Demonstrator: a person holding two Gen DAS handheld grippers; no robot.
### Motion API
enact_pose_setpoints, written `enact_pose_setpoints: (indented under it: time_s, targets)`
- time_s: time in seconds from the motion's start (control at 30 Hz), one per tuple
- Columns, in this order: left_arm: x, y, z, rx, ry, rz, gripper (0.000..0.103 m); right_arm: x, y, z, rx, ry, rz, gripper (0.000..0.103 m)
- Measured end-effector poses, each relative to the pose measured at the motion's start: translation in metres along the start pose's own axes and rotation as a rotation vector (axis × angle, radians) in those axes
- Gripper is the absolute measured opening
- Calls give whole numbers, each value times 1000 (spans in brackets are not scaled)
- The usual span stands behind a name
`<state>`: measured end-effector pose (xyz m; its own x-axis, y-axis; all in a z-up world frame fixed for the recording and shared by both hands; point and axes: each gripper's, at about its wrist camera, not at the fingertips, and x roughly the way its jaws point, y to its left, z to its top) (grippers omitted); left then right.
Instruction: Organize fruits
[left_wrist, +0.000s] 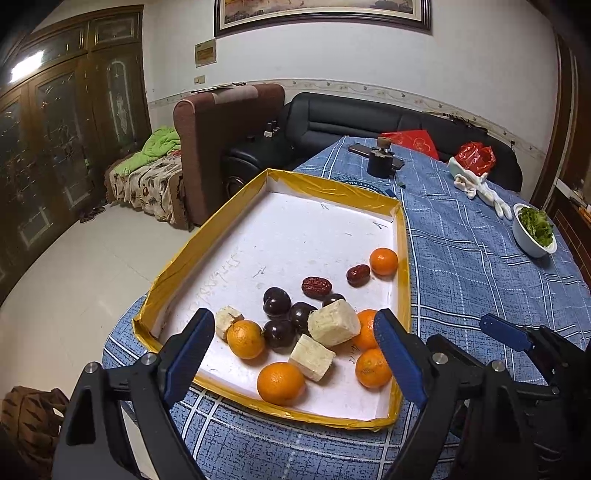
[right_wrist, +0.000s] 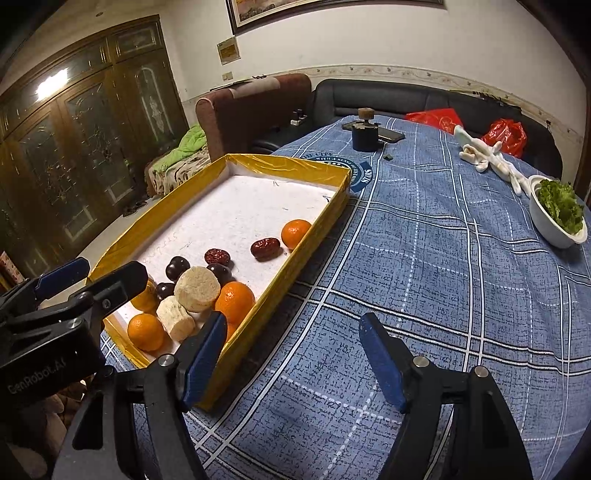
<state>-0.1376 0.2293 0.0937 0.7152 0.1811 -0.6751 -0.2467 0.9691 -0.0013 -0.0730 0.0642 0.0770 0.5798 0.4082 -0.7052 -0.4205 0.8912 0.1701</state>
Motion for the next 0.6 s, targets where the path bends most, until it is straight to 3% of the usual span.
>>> enact_pose_setpoints:
  time_s: [0.6]
  targets:
    - [8,-4,-3,2,23,0,92,4,1,-1,0,11,3,80]
